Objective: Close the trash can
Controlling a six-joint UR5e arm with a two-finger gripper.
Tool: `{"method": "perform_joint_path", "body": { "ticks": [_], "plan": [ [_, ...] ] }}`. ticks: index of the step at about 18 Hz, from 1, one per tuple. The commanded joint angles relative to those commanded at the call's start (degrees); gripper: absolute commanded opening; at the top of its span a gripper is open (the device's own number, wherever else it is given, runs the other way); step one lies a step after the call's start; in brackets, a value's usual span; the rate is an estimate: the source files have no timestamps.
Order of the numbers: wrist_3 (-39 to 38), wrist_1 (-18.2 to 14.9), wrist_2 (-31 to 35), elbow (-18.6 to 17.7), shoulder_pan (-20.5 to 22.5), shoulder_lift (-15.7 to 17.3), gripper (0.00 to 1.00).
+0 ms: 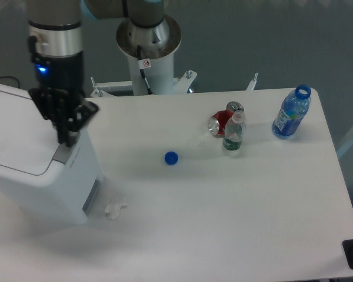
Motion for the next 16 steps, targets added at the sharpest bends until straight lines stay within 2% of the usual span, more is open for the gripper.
{"method": "perform_joint_path", "body": {
  "ticks": [3, 8, 12, 16],
  "plan": [
    [11.3, -0.2, 3.2, -1.1, 3.7, -2.8, 1.00],
    [19.1, -0.3, 4.3, -1.2, 8.2, -7.8, 1.00],
    [29.7, -0.5, 9.0, -0.5, 8.5, -13.6, 1.00],
    [31.3, -0.4, 9.1, 1.0, 8.6, -17.8, 1.00]
  ]
}}
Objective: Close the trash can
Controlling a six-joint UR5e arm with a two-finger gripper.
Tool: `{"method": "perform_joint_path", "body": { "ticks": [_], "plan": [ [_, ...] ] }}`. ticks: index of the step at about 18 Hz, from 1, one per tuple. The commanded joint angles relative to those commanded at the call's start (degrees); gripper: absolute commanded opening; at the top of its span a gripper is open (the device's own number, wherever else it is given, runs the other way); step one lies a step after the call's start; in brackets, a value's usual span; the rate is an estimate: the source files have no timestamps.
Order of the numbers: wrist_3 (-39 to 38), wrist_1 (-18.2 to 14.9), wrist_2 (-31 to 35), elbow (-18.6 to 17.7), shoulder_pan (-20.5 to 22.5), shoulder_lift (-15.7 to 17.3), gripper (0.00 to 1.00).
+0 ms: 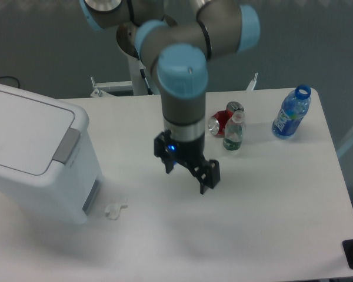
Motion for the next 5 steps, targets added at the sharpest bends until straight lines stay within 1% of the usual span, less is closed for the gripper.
{"method": "perform_joint_path", "body": {
  "ticks": [2, 5],
  "plan": [
    [0.0, -0.2, -0.3, -0.1, 0.0, -0.4, 1.00],
    [-0.2, -0.2, -0.2, -1.1, 0.0, -0.4, 1.00]
  ]
}}
